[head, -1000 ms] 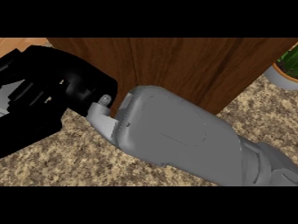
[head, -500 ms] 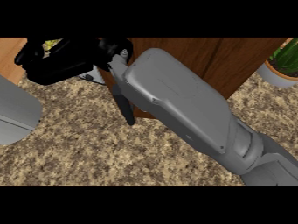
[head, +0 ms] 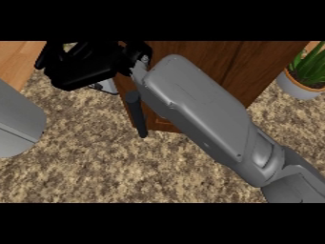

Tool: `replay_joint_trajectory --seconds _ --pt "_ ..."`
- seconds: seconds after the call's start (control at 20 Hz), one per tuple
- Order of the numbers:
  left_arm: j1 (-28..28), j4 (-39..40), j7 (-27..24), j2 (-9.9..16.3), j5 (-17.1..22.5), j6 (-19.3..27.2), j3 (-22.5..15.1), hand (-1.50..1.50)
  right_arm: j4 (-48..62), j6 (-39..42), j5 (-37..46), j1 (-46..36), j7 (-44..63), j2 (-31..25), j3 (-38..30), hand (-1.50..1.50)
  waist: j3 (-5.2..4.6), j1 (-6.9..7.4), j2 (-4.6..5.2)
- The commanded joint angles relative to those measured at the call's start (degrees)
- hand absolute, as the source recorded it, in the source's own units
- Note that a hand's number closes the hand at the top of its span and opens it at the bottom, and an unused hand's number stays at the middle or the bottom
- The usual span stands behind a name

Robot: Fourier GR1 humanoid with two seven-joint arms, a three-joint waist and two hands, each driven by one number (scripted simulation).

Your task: Pick up the wine, place it into the cabinet and close the cabinet

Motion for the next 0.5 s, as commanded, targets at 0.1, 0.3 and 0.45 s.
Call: replay_joint_trajectory --seconds 0.1,0.3,0.45 --pt "-0.7 -2.4 1.6 0.0 1.0 -0.1 -1.5 -1.5 8.5 -2.7 1.2 3.2 -3.3 -9.0 -4.9 1.5 1.46 -2.84 2.77" --pt "-1.5 -3.8 2.6 -0.5 1.7 1.0 -2.7 -1.5 8.8 -2.0 1.0 3.7 -5.5 -9.8 -5.2 1.5 1.48 -3.47 3.2" --pt "-2.5 -3.8 3.3 -1.4 1.7 1.7 -5.1 -1.5 8.6 -1.9 0.5 3.0 -6.4 -9.2 -4.7 1.5 1.39 -4.81 3.41"
